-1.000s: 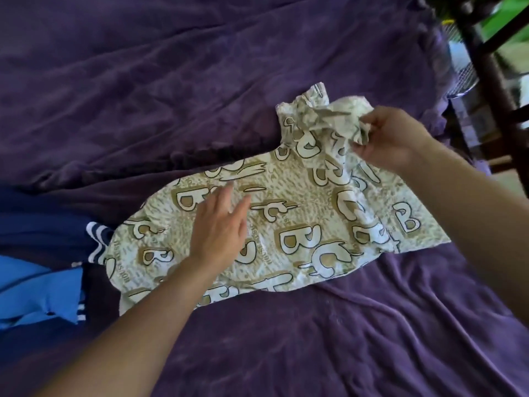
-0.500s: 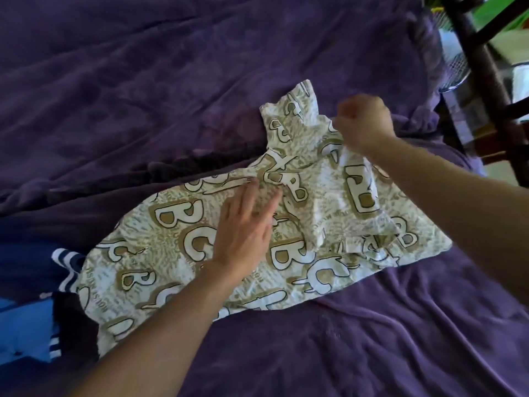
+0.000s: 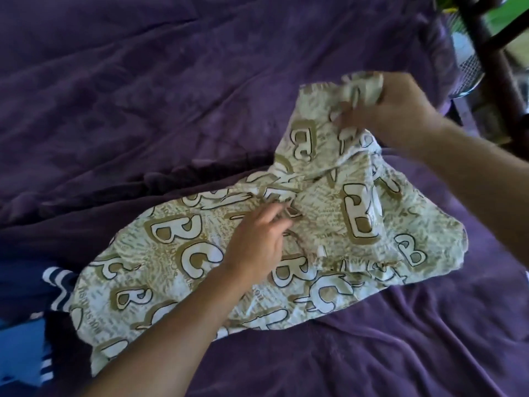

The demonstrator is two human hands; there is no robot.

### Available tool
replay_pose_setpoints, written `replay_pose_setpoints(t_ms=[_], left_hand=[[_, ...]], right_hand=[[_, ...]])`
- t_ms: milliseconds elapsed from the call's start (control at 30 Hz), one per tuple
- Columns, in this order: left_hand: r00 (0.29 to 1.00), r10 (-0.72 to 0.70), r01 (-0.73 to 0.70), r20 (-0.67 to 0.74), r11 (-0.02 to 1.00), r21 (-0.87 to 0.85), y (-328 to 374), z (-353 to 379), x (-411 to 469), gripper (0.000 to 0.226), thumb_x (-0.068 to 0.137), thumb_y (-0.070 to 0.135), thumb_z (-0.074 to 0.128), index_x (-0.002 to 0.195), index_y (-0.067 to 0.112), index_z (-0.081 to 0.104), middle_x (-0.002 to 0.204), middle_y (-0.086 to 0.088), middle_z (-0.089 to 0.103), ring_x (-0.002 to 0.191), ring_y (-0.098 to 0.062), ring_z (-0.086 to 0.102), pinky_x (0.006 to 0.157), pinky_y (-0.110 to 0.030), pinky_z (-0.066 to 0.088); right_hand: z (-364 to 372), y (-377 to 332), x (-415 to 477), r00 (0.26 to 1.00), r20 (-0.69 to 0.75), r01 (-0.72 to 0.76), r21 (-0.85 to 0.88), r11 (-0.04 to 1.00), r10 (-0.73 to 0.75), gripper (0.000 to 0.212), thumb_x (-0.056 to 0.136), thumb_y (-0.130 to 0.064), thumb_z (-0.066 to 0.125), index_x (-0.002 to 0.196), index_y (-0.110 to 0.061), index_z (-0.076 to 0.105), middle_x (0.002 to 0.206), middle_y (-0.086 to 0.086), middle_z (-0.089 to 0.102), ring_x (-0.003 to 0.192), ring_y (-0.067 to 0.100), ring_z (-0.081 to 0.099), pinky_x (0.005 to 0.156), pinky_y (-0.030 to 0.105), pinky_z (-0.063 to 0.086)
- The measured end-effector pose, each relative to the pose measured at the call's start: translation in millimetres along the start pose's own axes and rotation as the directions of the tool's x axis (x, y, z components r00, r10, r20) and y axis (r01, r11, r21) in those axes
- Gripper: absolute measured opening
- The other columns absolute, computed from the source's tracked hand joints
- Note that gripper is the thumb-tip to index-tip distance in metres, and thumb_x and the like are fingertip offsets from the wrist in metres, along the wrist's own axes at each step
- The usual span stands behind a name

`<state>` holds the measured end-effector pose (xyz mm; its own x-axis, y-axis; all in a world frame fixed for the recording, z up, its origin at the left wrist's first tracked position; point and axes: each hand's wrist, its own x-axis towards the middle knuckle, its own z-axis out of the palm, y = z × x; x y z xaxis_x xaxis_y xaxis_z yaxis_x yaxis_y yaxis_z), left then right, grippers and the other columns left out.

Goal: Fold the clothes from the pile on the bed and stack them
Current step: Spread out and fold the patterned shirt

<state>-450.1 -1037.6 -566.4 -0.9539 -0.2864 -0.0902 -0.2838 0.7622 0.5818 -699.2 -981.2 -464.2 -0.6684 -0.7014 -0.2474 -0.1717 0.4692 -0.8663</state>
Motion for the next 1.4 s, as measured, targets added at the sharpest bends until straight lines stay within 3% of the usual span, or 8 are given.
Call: replay_pose_setpoints(t_ms=[133, 267, 367, 500, 633, 800, 1000, 1400], left_hand=[[0.887, -0.220, 0.130, -0.405, 0.963, -0.237, -4, -24, -2, 0.023, 0.085, 0.010, 0.041, 0.080, 0.008, 0.064, 0.090, -0.002, 0.056, 0.076, -0.017, 0.055, 0.060, -0.027, 0.044], [0.837, -0.124, 0.077, -0.533, 0.991, -0.109, 27, -26, 10, 0.015, 0.086, 0.004, 0.047, 0.086, 0.002, 0.062, 0.100, -0.011, 0.054, 0.092, -0.026, 0.053, 0.076, -0.034, 0.046], [0.947, 0.122, -0.104, -0.296, 0.992, 0.078, 57, 5, 5, 0.019, 0.085, 0.009, 0.055, 0.099, 0.008, 0.067, 0.118, -0.015, 0.058, 0.111, -0.030, 0.052, 0.093, -0.045, 0.047], [0.967, 0.153, -0.212, 0.204, 0.927, 0.311, 79, 46, -12, 0.064, 0.082, 0.001, 0.059, 0.140, 0.026, 0.045, 0.155, -0.016, 0.023, 0.144, -0.037, 0.015, 0.115, -0.048, 0.010], [0.962, 0.012, -0.077, 0.274, 0.971, 0.227, 88, 57, -14, 0.059, 0.094, 0.011, 0.043, 0.147, 0.032, 0.031, 0.161, -0.005, -0.001, 0.147, -0.027, -0.010, 0.111, -0.036, -0.013], [0.982, -0.107, 0.132, 0.157, 0.978, -0.162, 101, 50, -7, 0.033, 0.097, 0.009, 0.041, 0.123, 0.011, 0.062, 0.130, -0.006, 0.051, 0.126, -0.021, 0.040, 0.107, -0.033, 0.035], [0.787, -0.467, 0.579, 0.404, 0.329, -0.746, 108, 10, -6, 0.035, 0.094, -0.004, 0.034, 0.098, 0.011, 0.066, 0.096, -0.013, 0.067, 0.080, -0.020, 0.062, 0.072, -0.029, 0.054], [0.325, -0.924, 0.422, 0.199, -0.047, -0.906, -62, -117, -159, 0.019, 0.095, 0.014, 0.044, 0.086, 0.011, 0.061, 0.076, -0.009, 0.065, 0.068, -0.022, 0.061, 0.065, -0.032, 0.049]], right_hand=[[-18, 49, -126, 0.888, 0.290, 0.460, -0.543, 0.702, -0.357, 0.026, 0.065, -0.018, 0.077, 0.090, -0.017, 0.071, 0.093, 0.002, 0.063, 0.086, 0.023, 0.058, 0.074, 0.034, 0.047], [-11, 130, -198, 0.852, 0.501, 0.330, -0.739, 0.587, 0.152, 0.047, 0.062, -0.035, 0.068, 0.109, -0.038, 0.067, 0.140, -0.003, 0.051, 0.133, 0.023, 0.045, 0.093, 0.047, 0.049], [-21, 123, -206, 0.994, 0.099, 0.020, -0.510, 0.860, 0.036, 0.024, 0.079, -0.030, 0.064, 0.101, -0.027, 0.073, 0.120, -0.005, 0.065, 0.113, 0.019, 0.061, 0.090, 0.041, 0.053], [-57, 127, -167, 0.859, -0.445, -0.434, -0.371, 0.821, 0.253, 0.059, 0.075, -0.056, 0.072, 0.124, -0.027, 0.059, 0.126, -0.001, 0.059, 0.117, 0.024, 0.054, 0.098, 0.042, 0.044], [-57, 139, -144, 0.769, -0.264, -0.630, -0.153, 0.762, 0.582, 0.097, 0.059, -0.064, 0.079, 0.140, -0.022, 0.045, 0.126, -0.003, 0.059, 0.113, 0.020, 0.059, 0.098, 0.037, 0.048], [-54, 127, -152, 0.790, 0.026, -0.609, 0.150, 0.779, 0.612, 0.030, 0.072, -0.022, 0.082, 0.096, -0.007, 0.071, 0.095, 0.016, 0.073, 0.082, 0.029, 0.071, 0.082, 0.049, 0.057], [-79, 62, -182, 0.850, 0.044, -0.519, 0.248, 0.818, 0.526, 0.027, 0.074, -0.021, 0.077, 0.094, -0.003, 0.072, 0.085, 0.012, 0.075, 0.079, 0.029, 0.073, 0.073, 0.040, 0.060], [166, -60, -190, 0.948, 0.301, 0.014, -0.368, 0.930, 0.105, 0.029, 0.088, -0.044, 0.058, 0.072, -0.020, 0.052, 0.082, 0.002, 0.057, 0.077, 0.022, 0.055, 0.065, 0.027, 0.035]])
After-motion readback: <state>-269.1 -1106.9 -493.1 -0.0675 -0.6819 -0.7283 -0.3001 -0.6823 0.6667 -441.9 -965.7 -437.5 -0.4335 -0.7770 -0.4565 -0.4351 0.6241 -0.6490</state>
